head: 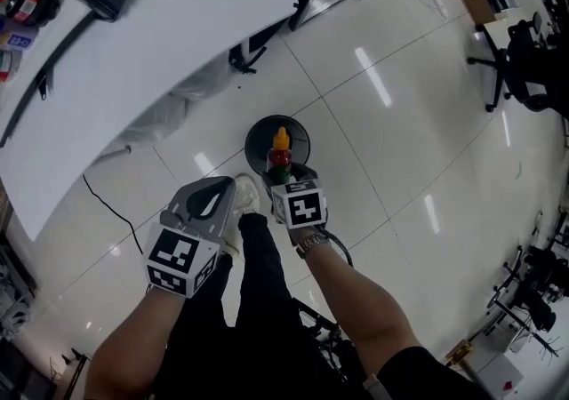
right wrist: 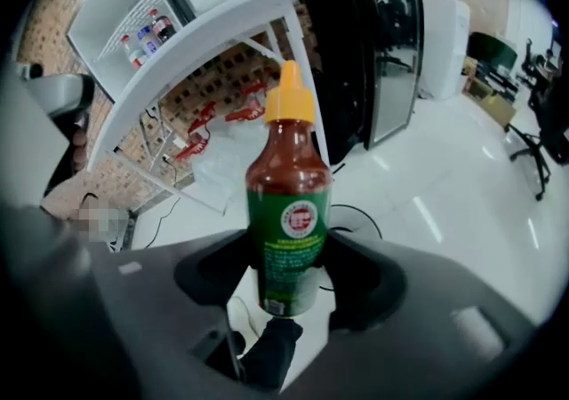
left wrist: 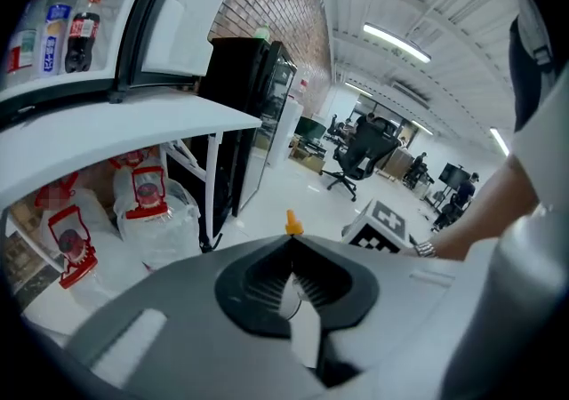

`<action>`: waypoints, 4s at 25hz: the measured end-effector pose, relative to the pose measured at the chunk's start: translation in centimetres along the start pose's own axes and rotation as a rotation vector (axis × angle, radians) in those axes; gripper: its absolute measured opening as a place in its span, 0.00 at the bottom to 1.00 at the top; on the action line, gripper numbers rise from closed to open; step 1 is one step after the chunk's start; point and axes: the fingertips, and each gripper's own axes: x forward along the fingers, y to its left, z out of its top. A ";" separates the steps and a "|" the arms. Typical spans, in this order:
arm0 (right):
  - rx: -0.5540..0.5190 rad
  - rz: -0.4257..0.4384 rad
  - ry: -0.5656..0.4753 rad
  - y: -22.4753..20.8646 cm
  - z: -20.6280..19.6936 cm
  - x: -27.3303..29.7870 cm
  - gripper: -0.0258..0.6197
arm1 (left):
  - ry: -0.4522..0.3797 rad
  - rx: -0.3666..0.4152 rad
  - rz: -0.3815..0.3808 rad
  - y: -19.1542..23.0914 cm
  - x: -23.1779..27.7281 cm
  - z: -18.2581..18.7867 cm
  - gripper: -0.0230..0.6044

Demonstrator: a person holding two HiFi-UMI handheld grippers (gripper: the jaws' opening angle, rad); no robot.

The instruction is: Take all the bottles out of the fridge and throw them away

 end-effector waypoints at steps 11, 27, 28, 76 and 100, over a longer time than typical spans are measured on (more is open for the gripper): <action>0.061 -0.072 0.071 -4.9 -1.8 5.6 0.47 | 0.073 -0.027 0.004 1.0 2.0 -2.8 0.04; 0.009 -0.029 0.064 -2.9 -1.8 2.2 0.47 | 0.013 -0.035 0.023 1.4 1.0 0.0 0.04; 0.007 -0.028 0.064 -2.9 -1.9 1.9 0.47 | 0.012 -0.036 0.024 1.4 0.9 0.0 0.04; -0.739 0.337 -0.503 47.9 37.8 -12.3 0.45 | -0.470 -0.137 0.627 21.9 -37.0 11.0 0.04; -0.582 0.013 -0.578 52.2 47.4 -2.1 0.53 | -0.415 -0.123 0.521 30.8 -39.7 9.6 0.04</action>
